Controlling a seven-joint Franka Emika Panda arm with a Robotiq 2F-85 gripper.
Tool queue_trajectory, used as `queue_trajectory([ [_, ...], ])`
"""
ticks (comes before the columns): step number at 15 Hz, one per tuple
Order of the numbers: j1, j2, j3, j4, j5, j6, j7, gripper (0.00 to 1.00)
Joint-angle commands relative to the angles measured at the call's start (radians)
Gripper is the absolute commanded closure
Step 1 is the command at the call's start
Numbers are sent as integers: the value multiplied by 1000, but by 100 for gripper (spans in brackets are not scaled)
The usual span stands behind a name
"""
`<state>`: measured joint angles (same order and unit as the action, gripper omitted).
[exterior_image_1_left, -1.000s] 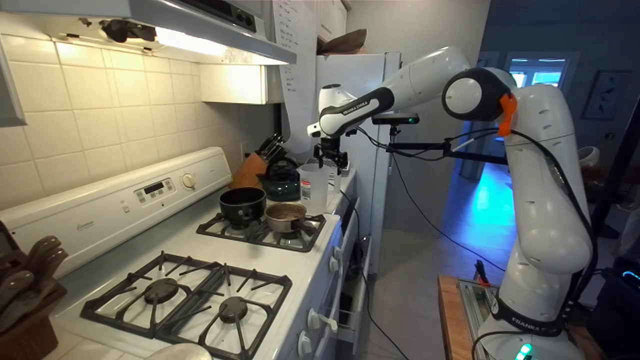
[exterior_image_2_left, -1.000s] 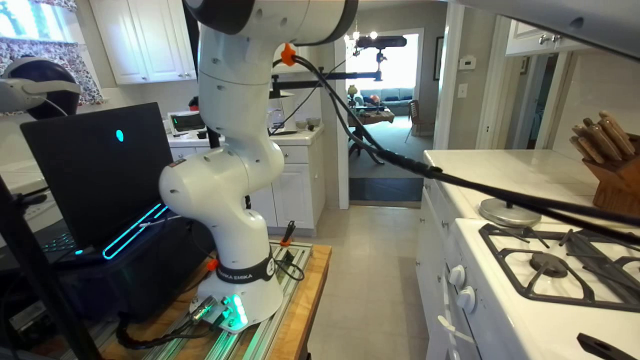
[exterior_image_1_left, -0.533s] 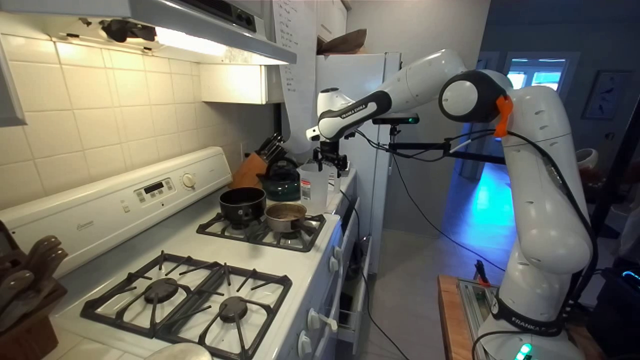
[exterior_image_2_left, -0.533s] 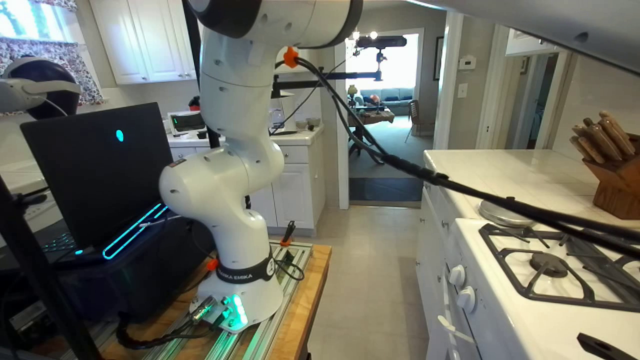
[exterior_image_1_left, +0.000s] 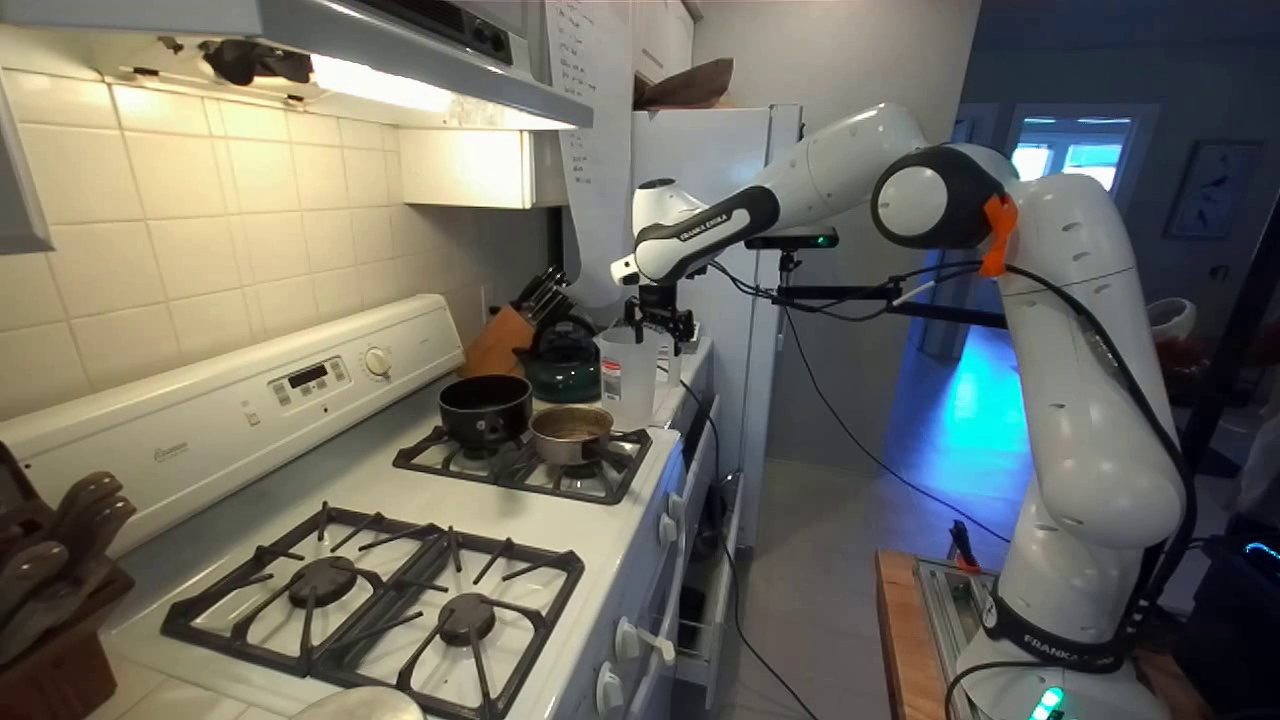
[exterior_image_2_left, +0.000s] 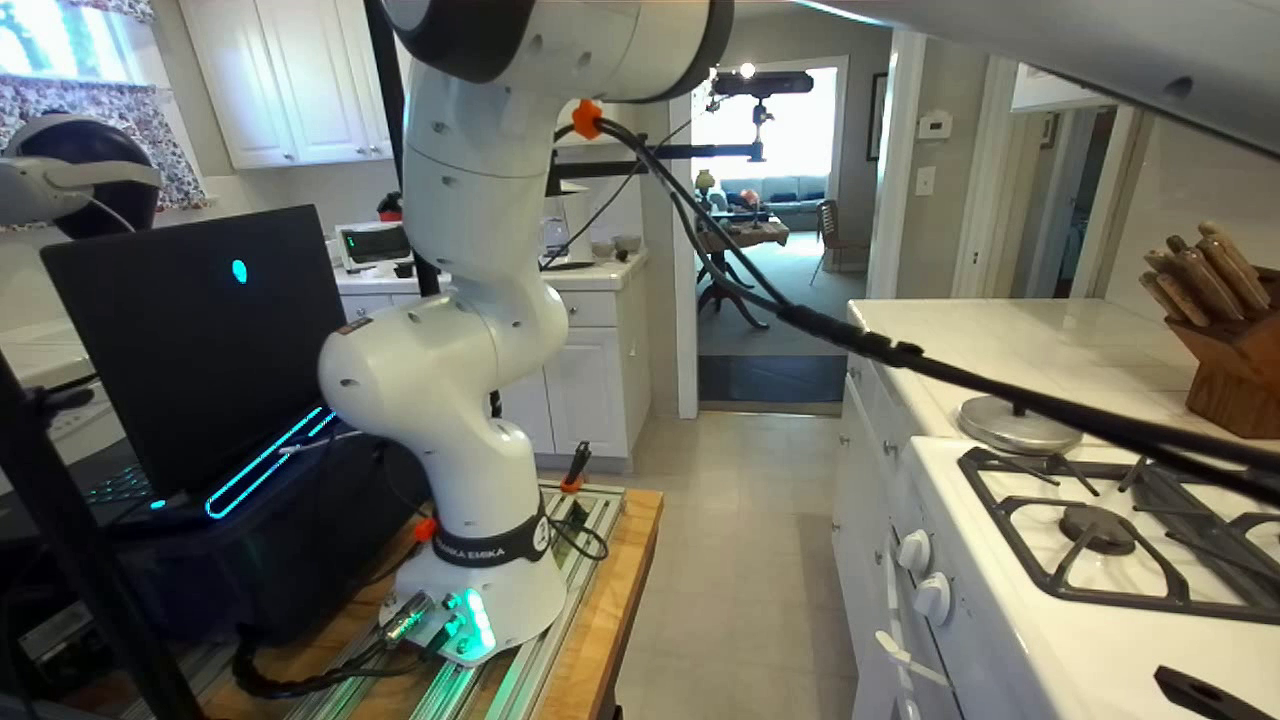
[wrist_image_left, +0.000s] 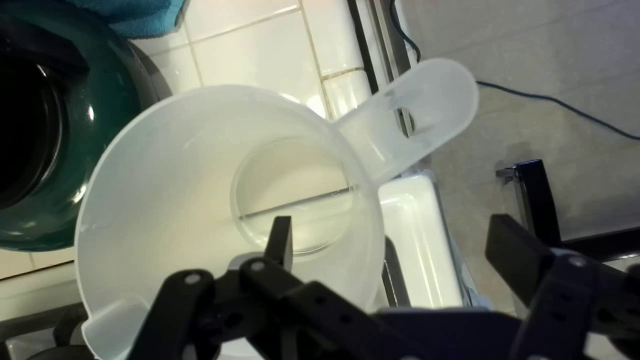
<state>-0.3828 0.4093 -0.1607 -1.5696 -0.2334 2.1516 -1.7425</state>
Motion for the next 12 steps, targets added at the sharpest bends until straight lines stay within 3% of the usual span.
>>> queue_trajectory([
  [1,13,31,-19,43,-29,4,-21,25],
  [12,18,65,-26,84,-34,-1,-2,99],
])
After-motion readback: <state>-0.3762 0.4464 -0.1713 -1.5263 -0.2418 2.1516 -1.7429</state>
